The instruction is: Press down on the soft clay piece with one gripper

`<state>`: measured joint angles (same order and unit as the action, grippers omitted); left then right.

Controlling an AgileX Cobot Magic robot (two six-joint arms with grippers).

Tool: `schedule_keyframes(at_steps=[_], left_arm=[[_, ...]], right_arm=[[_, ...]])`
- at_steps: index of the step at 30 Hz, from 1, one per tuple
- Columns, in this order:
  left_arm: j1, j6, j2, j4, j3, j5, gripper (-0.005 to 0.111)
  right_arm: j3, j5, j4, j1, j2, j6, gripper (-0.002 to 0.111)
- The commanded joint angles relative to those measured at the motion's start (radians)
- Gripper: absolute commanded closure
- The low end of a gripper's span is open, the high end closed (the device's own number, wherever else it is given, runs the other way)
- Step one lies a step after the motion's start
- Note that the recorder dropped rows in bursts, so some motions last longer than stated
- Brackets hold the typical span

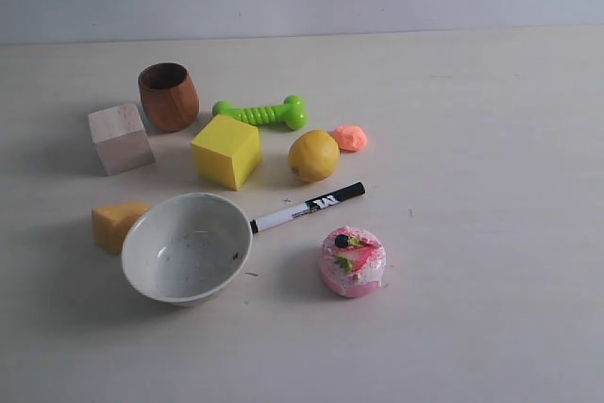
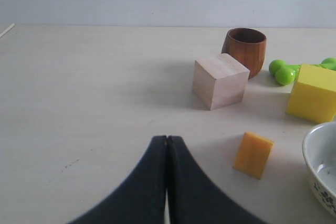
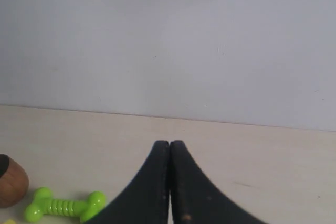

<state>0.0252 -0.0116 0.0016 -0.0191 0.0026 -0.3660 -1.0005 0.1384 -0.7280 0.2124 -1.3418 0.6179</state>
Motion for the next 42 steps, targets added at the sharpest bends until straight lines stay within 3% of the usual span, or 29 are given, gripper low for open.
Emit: schedule_keyframes(at_steps=[1, 14, 19, 33, 42], left_arm=[[0.005, 0.0, -0.002, -0.003, -0.003, 0.011, 0.107], [0.005, 0.0, -0.002, -0.003, -0.003, 0.011, 0.107], [0.005, 0.0, -0.002, -0.003, -0.003, 0.011, 0.107], [0.005, 0.0, -0.002, -0.003, -0.003, 0.011, 0.107], [0.005, 0.0, -0.002, -0.003, -0.003, 0.011, 0.107]], right_arm=[[-0.01, -0.016, -0.044, 0.003, 0.0, -0.002, 0.108], [-0.01, -0.128, -0.103, 0.003, -0.068, 0.074, 0.108], [-0.019, -0.171, -0.134, 0.003, -0.155, -0.022, 0.108], [-0.315, 0.286, -0.068, 0.003, -0.501, 0.006, 0.108], [-0.45, 0.425, 0.113, 0.003, -0.633, -0.092, 0.108]])
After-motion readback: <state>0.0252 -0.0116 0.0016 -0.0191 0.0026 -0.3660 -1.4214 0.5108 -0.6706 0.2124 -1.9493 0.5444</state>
